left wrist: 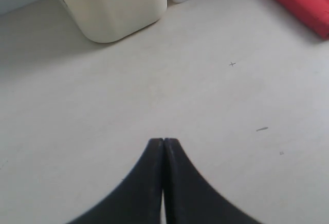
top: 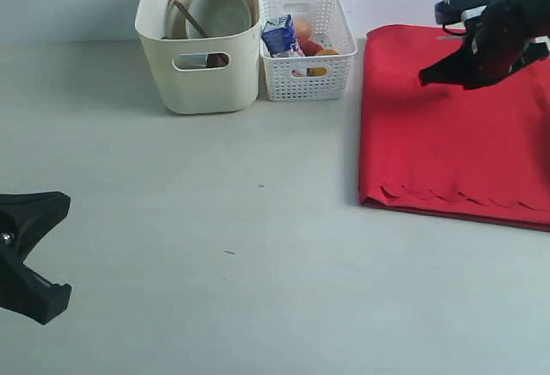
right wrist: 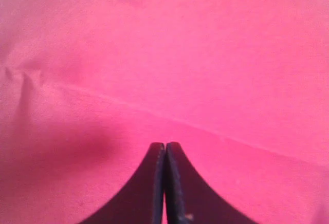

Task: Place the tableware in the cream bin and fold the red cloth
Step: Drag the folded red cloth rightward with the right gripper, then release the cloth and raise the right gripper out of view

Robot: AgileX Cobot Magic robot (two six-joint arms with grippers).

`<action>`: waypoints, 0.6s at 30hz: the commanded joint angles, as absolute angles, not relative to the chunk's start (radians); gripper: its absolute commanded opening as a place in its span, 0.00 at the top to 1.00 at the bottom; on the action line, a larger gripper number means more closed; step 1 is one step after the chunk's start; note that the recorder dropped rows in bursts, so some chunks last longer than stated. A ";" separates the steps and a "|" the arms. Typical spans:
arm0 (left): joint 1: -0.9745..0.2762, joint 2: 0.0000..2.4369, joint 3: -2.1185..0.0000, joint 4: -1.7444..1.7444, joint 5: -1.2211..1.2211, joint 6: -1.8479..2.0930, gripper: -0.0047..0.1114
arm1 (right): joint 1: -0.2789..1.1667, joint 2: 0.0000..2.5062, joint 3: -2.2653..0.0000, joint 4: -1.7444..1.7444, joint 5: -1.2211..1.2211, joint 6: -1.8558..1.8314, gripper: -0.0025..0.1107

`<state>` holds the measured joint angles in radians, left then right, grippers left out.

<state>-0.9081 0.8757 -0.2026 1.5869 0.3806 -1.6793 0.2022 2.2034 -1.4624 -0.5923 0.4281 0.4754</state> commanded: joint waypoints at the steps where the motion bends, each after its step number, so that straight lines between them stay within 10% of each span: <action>1: -0.906 0.870 -0.198 1.592 0.383 -1.682 0.95 | 0.185 2.129 -1.483 -0.577 0.559 0.474 0.98; 18: -0.906 0.870 -0.198 1.592 0.355 -1.682 0.95 | 0.121 2.292 -1.511 -0.471 0.374 0.445 0.98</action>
